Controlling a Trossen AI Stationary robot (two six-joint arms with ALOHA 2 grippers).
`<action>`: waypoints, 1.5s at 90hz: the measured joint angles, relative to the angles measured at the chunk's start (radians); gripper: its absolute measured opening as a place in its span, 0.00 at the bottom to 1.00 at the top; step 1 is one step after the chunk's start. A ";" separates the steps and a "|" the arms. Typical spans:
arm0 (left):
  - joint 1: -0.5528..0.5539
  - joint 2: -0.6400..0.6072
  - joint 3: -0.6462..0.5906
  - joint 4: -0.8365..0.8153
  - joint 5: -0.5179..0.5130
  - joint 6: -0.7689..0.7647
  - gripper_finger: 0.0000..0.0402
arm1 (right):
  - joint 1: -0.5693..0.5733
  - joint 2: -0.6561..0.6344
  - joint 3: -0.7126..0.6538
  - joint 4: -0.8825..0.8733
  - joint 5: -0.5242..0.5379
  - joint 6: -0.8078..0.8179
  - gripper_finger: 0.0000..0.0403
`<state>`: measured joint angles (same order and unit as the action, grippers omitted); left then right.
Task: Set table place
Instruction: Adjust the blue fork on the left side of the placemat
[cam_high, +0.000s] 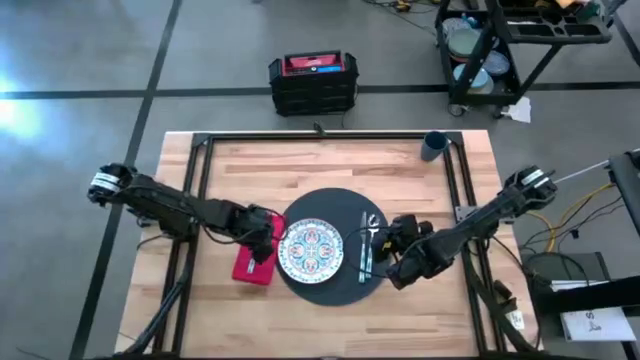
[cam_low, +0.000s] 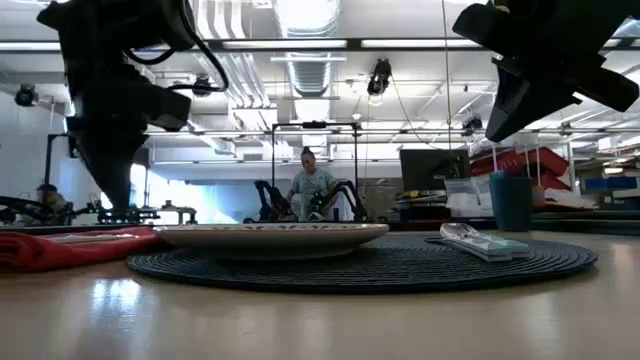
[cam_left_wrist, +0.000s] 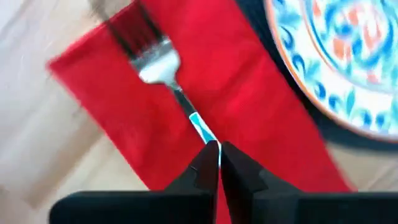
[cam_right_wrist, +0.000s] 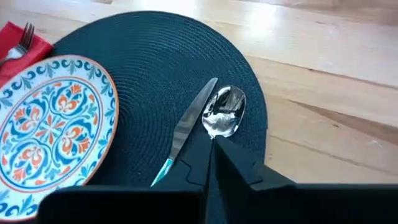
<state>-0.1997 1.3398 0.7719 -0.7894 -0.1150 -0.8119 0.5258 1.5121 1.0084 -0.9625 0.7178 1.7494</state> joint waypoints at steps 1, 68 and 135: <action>0.002 0.001 0.000 -0.004 0.000 0.015 0.00 | 0.000 0.000 0.000 0.001 -0.002 -0.001 0.01; 0.082 0.041 -0.139 0.018 0.006 0.115 0.00 | 0.000 0.000 0.000 0.006 -0.015 0.049 0.00; 0.039 0.017 -0.170 0.056 0.088 -0.047 0.00 | -0.001 0.000 -0.001 -0.005 -0.011 0.054 0.00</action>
<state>-0.1604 1.3567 0.6019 -0.7329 -0.0273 -0.8589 0.5251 1.5120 1.0077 -0.9672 0.7069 1.8030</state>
